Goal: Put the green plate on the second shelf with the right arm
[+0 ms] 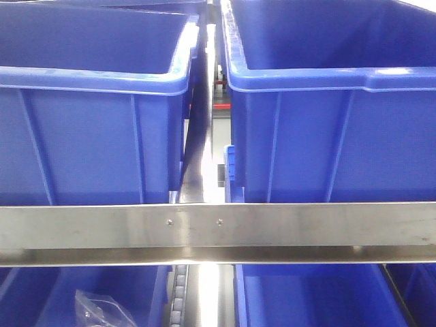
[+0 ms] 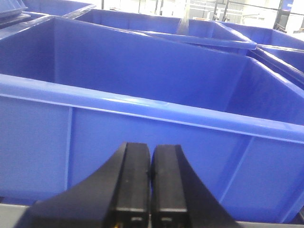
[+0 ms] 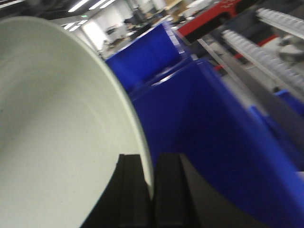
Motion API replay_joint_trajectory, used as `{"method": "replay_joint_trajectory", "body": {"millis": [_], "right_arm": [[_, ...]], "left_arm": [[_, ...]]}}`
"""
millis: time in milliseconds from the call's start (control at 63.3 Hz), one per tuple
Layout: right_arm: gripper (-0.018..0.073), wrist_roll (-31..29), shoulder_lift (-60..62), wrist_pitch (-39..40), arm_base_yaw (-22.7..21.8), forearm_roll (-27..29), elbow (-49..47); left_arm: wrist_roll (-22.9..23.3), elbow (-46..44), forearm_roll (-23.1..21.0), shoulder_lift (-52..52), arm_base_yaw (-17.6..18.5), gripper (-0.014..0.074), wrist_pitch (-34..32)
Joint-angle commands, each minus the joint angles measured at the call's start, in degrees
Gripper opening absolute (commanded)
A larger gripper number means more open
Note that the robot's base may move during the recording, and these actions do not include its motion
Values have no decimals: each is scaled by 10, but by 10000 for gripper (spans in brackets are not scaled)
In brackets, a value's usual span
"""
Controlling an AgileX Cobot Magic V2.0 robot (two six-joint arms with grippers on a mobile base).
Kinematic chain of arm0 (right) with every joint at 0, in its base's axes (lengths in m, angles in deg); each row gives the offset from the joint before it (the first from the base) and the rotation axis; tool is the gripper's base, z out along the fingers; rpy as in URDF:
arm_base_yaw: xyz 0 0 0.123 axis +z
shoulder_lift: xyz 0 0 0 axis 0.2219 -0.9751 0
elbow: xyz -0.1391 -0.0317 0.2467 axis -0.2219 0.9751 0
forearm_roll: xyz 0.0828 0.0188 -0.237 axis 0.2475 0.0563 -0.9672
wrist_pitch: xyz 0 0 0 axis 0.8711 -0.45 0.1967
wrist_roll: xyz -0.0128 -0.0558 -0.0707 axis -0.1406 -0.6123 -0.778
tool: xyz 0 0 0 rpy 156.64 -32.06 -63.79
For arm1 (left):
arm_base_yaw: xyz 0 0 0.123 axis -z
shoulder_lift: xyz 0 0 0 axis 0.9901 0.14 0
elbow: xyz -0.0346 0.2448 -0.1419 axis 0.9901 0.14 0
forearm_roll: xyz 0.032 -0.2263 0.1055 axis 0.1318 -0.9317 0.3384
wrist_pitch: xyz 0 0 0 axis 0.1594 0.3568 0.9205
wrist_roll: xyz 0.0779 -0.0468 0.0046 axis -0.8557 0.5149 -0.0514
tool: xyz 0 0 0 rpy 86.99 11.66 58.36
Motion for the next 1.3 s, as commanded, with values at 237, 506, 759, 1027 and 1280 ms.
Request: {"method": "replay_joint_trajectory", "body": {"millis": [237, 506, 759, 1027, 1280], "right_arm": [[55, -2, -167, 140, 13, -127, -101], [111, -3, -171, 133, 23, -145, -101], [454, -35, -171, 115, 22, -123, -101], [316, -40, -151, 113, 26, -121, -101], [55, -40, -60, 84, 29, -272, -98]], "left_arm": [[2, 23, -5, -10, 4, 130, -51], [2, 23, -5, -10, 4, 130, -51], [2, 23, -5, -10, 4, 130, -51], [2, 23, -5, -10, 4, 130, -51], [2, 23, -5, -10, 4, 130, -51]]}}
